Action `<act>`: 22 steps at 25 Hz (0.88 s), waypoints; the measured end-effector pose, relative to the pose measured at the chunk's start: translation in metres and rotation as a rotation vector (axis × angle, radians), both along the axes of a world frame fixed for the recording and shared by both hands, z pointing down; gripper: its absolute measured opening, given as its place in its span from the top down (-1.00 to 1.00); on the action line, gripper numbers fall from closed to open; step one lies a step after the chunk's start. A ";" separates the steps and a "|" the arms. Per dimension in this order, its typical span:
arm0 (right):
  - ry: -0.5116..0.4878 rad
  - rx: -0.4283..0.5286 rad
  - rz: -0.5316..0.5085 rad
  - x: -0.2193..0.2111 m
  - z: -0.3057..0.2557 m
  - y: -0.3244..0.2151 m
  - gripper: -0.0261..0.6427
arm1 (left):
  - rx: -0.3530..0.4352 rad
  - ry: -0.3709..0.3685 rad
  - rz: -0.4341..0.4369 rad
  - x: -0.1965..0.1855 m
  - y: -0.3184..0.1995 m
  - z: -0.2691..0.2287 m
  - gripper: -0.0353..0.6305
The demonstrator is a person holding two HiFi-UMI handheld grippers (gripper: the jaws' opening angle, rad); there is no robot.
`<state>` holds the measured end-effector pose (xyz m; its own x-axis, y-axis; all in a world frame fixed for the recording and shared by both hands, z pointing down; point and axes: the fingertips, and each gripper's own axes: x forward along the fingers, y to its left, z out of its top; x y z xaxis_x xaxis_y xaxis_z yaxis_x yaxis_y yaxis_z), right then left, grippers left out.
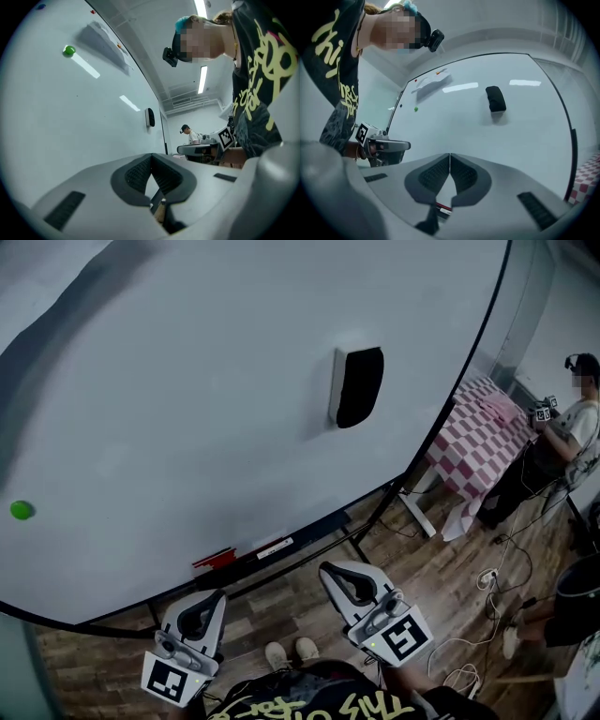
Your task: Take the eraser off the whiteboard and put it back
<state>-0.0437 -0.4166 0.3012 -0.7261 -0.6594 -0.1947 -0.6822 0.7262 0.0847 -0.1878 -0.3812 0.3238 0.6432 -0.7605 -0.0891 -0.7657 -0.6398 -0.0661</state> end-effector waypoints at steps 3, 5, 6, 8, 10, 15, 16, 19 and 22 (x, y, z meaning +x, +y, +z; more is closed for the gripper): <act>0.011 0.012 0.014 0.005 -0.005 -0.002 0.89 | 0.000 0.012 -0.008 0.003 0.000 -0.004 0.88; 0.016 0.008 0.012 0.008 -0.006 -0.004 0.90 | -0.001 0.014 -0.015 0.005 -0.001 -0.003 0.88; 0.017 0.003 0.008 0.010 -0.006 -0.005 0.90 | -0.002 0.017 -0.020 0.006 -0.002 -0.003 0.88; 0.014 -0.004 0.009 0.015 -0.006 -0.008 0.90 | 0.000 0.023 -0.029 0.007 -0.003 -0.004 0.88; 0.007 -0.011 0.024 0.021 -0.007 -0.012 0.89 | 0.004 0.023 -0.033 0.009 -0.004 -0.006 0.88; 0.011 -0.025 0.031 0.032 -0.007 -0.022 0.89 | 0.005 0.011 -0.045 0.013 -0.008 -0.006 0.88; 0.012 -0.022 0.029 0.032 -0.008 -0.023 0.89 | 0.009 0.008 -0.047 0.014 -0.008 -0.007 0.88; 0.010 -0.016 0.021 0.031 -0.012 -0.025 0.89 | 0.018 0.005 -0.056 0.016 -0.010 -0.010 0.88; 0.014 -0.022 0.013 0.029 -0.012 -0.026 0.89 | 0.017 0.004 -0.062 0.017 -0.010 -0.012 0.88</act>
<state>-0.0147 -0.4427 0.2888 -0.7197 -0.6732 -0.1698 -0.6908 0.7187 0.0786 -0.1707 -0.3910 0.3120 0.5942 -0.7975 -0.1048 -0.8043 -0.5897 -0.0729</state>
